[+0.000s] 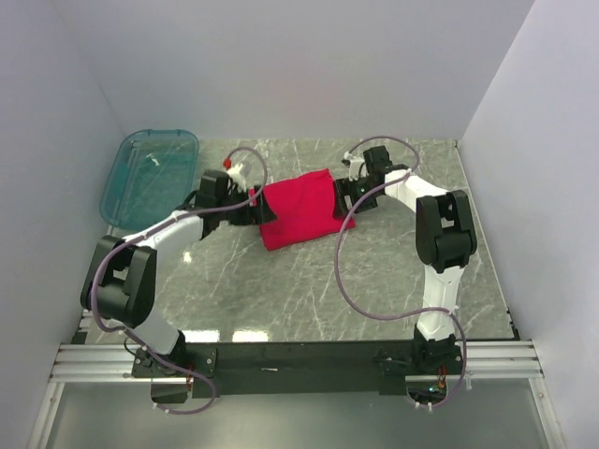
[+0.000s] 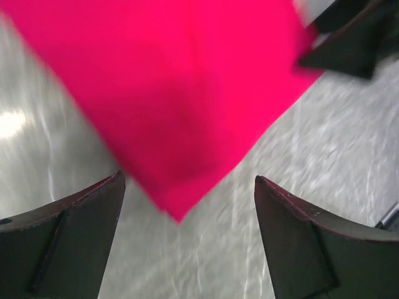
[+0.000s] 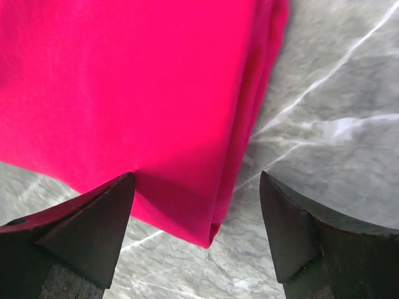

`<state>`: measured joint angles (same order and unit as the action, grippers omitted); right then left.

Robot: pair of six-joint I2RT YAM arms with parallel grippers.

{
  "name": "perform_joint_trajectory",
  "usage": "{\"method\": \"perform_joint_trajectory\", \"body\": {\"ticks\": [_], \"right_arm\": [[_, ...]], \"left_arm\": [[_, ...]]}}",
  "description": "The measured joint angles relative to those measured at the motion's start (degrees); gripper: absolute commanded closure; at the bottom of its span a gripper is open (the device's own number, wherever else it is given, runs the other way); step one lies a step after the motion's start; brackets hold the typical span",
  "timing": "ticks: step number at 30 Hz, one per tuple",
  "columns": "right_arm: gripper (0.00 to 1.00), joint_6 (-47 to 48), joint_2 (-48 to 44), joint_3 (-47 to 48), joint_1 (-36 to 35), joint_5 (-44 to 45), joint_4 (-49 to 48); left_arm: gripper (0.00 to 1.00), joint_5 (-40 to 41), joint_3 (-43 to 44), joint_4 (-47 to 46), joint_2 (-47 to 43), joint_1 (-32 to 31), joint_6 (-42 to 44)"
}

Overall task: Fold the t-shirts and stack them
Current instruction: Neatly place the folded tshirt to the corner

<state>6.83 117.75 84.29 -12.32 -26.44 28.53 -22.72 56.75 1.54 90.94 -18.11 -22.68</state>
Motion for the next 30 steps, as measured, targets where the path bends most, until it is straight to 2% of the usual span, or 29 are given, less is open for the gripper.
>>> {"method": "perform_joint_trajectory", "body": {"ticks": [3,6,9,12,13,15,16,18,19,20,26,30], "right_arm": [[0.12,-2.2,-0.1,0.6,0.0,1.0,-0.4],[0.16,-3.8,0.5,1.4,0.0,-0.3,0.3],[0.23,-4.9,2.4,2.9,0.0,-3.0,1.3],[0.39,-5.6,3.3,3.3,0.2,-5.2,1.9],[0.49,-5.8,3.6,3.3,0.3,-5.8,2.0],[0.61,-6.8,3.9,3.3,0.7,-6.2,2.5],[0.74,-7.1,4.0,3.3,0.9,-6.3,2.7],[0.85,-7.8,4.2,3.1,1.8,-6.5,2.8],[0.95,-8.2,4.2,3.0,2.6,-6.9,2.9],[1.00,-8.4,4.2,3.0,3.5,-7.4,2.9],[1.00,-6.5,3.6,2.3,12.3,-6.7,5.6],[1.00,-1.8,1.9,2.9,20.6,-0.3,8.7]], "left_arm": [[0.10,0.1,-5.7,0.1,-0.1,0.0,-3.7],[0.09,0.7,-8.6,0.6,-1.7,0.0,-5.6],[0.08,1.7,-9.5,1.6,-7.1,0.0,-6.2],[0.08,3.3,-9.6,3.1,-15.3,0.0,-6.3],[0.07,3.8,-9.7,3.7,-18.6,0.0,-6.3],[0.06,5.0,-10.4,4.5,-24.0,0.0,-6.1],[0.06,5.7,-11.0,5.6,-27.5,0.0,-5.9],[0.05,6.9,-12.4,7.7,-33.2,0.0,-5.9],[0.04,7.7,-13.2,9.2,-36.6,0.0,-5.9],[0.04,8.2,-13.9,10.7,-39.5,0.0,-5.9],[0.03,10.6,-17.4,17.3,-53.5,0.0,-6.6],[0.03,10.5,-19.5,19.0,-58.0,0.0,-7.9]]}}
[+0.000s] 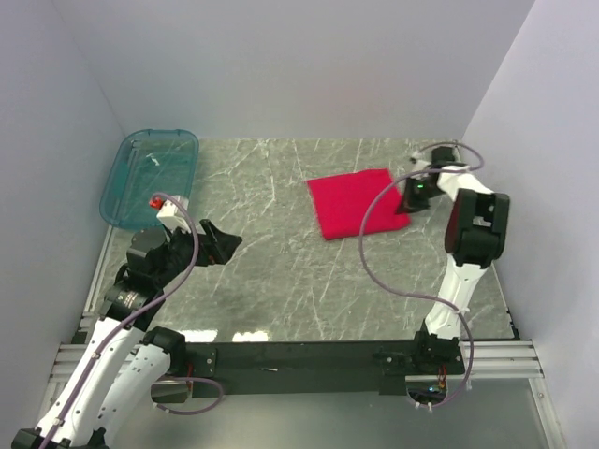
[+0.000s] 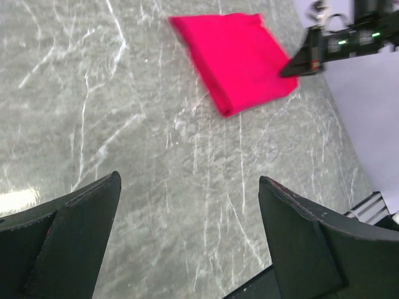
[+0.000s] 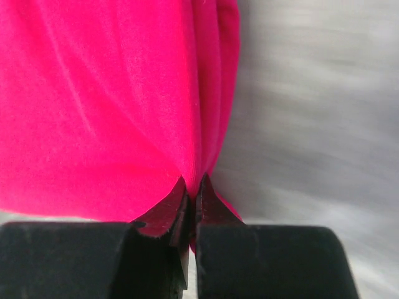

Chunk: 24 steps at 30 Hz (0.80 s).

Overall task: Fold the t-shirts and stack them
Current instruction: Neatly place the folded tshirt to the corner

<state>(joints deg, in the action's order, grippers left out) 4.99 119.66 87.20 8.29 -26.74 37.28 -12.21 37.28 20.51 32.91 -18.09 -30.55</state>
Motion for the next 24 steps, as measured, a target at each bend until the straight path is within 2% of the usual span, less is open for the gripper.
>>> {"method": "perform_joint_trajectory", "body": {"ticks": [2,3,4,5,6,7,8,12,17,21,24], "right_arm": [[0.97,2.5,-0.2,2.0,4.3,4.1,1.9],[0.84,3.5,-0.2,3.0,5.9,6.0,2.4],[0.76,4.4,-0.2,4.5,7.7,8.5,3.1],[0.63,5.5,-0.2,5.9,9.2,11.0,3.6],[0.33,6.9,-0.3,7.1,10.4,13.7,3.6],[0.14,7.9,-0.7,7.7,11.2,16.6,3.0],[0.10,8.9,-1.2,7.8,11.5,18.9,2.6],[0.08,13.6,-5.0,7.1,11.0,26.4,1.3],[0.07,17.6,-13.5,3.5,9.1,29.2,-0.6],[0.06,21.4,-25.1,-6.9,6.0,27.4,-3.1],[0.06,22.8,-38.1,-19.6,2.1,25.1,-7.2]], "left_arm": [[0.03,0.0,-0.5,0.7,-0.5,0.0,-0.5],[0.04,0.0,-0.5,1.0,-0.5,0.0,-0.6],[0.04,-0.1,-0.5,1.1,-0.4,0.0,-0.7],[0.04,-0.2,-0.5,1.2,-0.4,0.0,-0.7],[0.04,-0.3,-0.5,1.3,-0.2,0.0,-0.7],[0.04,-0.5,-0.5,1.3,-0.1,0.0,-0.7],[0.04,-0.6,-0.5,1.3,-0.1,0.0,-0.7],[0.03,-0.8,-0.5,1.4,-0.1,0.0,-0.6],[0.00,0.1,-0.5,1.7,-0.1,0.0,-0.1],[0.01,4.6,-0.5,1.7,0.0,0.0,-0.2],[0.01,7.9,-0.2,1.9,0.5,0.0,-0.1]]}}
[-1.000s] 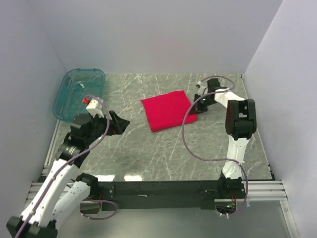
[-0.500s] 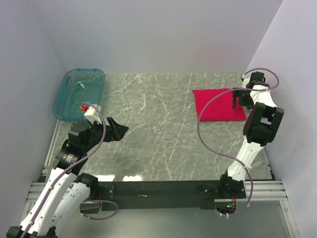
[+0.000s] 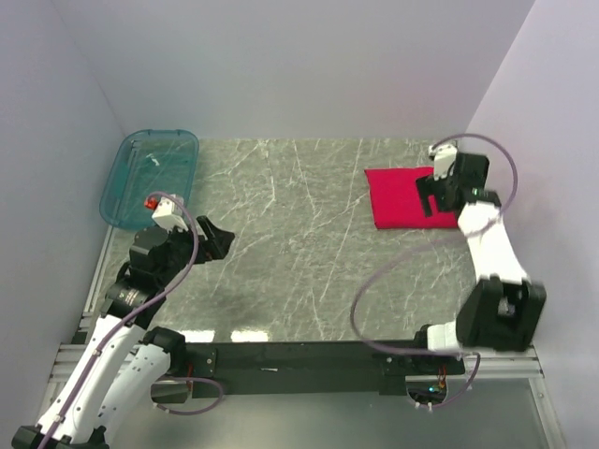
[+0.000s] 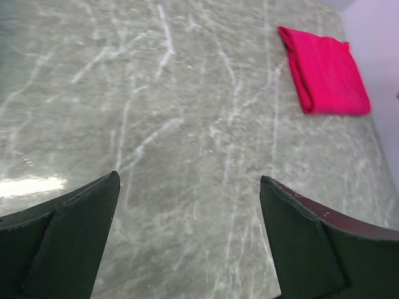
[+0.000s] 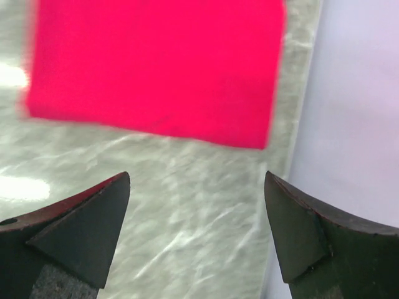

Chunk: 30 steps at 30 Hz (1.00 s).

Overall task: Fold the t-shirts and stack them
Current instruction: Neatly place the folded tshirt to the corner

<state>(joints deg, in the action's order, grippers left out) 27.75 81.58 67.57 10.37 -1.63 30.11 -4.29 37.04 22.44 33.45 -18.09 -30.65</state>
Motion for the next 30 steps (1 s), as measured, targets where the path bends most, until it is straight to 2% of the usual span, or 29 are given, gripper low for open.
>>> {"method": "perform_joint_trajectory", "body": {"ticks": [2,3,5,9,13,17,28,30], "right_arm": [[0.04,-1.4,-9.4,-8.1,-1.4,-1.4,-3.5],[0.00,-2.8,-12.9,-10.7,-1.2,-1.4,-4.3],[0.00,-7.3,-20.6,-14.7,1.6,-2.5,-5.6],[0.00,-18.6,-30.0,-15.6,9.0,-3.8,-6.0],[0.00,-26.6,-36.9,-17.0,9.5,-3.5,-6.3],[0.00,-30.3,-44.0,-21.7,9.5,-0.6,-5.7],[0.03,-32.9,-49.7,-23.3,9.5,5.1,-4.3],[0.00,-33.1,-49.5,-23.2,9.5,5.1,-4.3]], "left_arm": [[0.01,2.3,1.0,0.8,1.2,0.0,0.2],[0.00,3.5,1.5,1.3,1.9,0.0,0.5],[0.01,6.3,2.3,2.1,3.0,0.1,1.4],[0.01,8.9,2.3,3.3,2.6,0.1,2.4],[0.01,9.1,2.3,3.4,-0.1,0.1,3.0],[0.01,9.1,2.3,3.3,-1.9,0.1,3.3],[0.01,9.1,1.8,3.3,-2.0,0.1,4.0],[0.01,9.1,1.8,3.3,-2.0,0.1,4.0]]}}
